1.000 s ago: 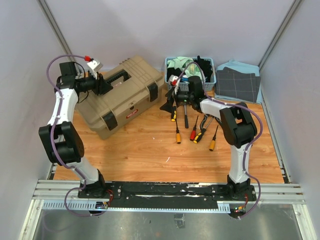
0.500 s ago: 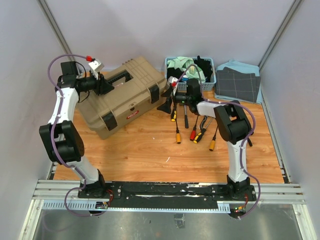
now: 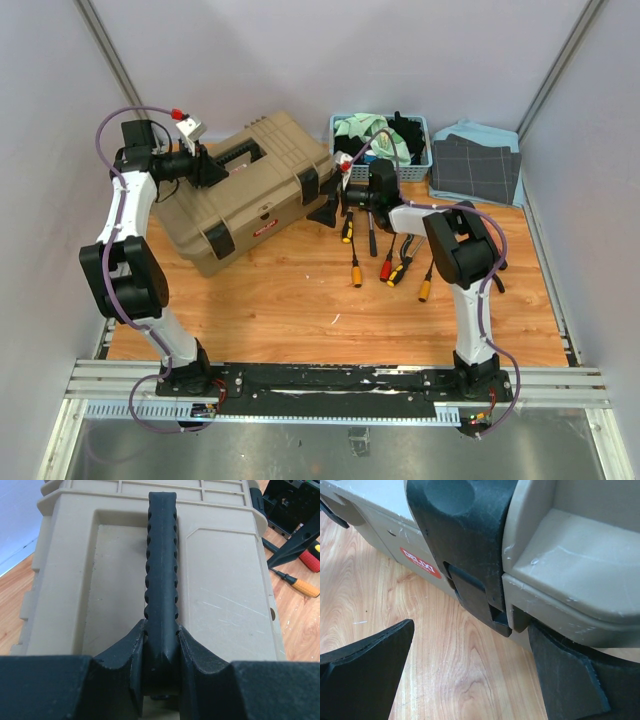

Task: Pack the tool kit
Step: Open the toolbox at the center of the board.

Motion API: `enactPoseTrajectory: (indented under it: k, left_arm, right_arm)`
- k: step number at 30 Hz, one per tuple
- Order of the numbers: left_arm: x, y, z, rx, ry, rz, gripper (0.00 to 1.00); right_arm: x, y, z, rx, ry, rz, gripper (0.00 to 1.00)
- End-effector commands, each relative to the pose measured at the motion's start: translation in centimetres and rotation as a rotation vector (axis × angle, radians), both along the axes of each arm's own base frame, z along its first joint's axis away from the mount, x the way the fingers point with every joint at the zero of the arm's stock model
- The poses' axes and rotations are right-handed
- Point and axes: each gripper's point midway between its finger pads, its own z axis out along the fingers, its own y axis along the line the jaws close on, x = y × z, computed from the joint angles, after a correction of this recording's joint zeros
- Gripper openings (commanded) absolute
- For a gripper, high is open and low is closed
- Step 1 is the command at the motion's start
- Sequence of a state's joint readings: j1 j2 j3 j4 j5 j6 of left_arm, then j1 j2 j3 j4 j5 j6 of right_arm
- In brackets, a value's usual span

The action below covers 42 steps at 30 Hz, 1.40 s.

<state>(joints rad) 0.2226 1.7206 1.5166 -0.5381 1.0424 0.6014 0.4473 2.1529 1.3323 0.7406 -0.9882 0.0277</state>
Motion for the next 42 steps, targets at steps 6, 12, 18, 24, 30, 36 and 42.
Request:
enactPoseTrajectory:
  k: [6, 12, 18, 24, 30, 36, 42]
  left_arm:
    - [-0.7, -1.6, -2.0, -0.04, 0.076, -0.046, 0.0]
    - [-1.0, -1.7, -2.0, -0.047, 0.085, -0.045, 0.0]
    - [-1.3, -1.7, -2.1, -0.047, 0.091, -0.041, 0.0]
    - [-0.6, -1.7, -2.1, -0.075, 0.139, -0.008, 0.0]
    - [-0.1, -2.0, -2.2, -0.091, 0.14, 0.036, 0.0]
    - [0.2, -2.2, -2.3, -0.099, 0.154, 0.049, 0.0]
    - [0.7, -2.2, -1.8, -0.153, 0.168, 0.11, 0.0]
  right_arm:
    - [-4.4, 4.2, 4.0, 0.138, -0.026, 0.166, 1.0]
    - [-4.3, 4.3, 4.7, 0.193, 0.016, 0.142, 0.98]
    - [-4.5, 4.7, 5.1, 0.21, 0.041, 0.155, 0.97]
    - [-4.8, 5.4, 4.6, 0.202, 0.064, 0.178, 0.95]
    - [-4.7, 5.8, 3.5, 0.183, 0.06, 0.177, 0.93]
    - [-4.4, 6.0, 3.2, 0.191, 0.096, 0.159, 0.92]
    - [-2.9, 6.4, 3.7, 0.271, 0.149, 0.104, 0.9]
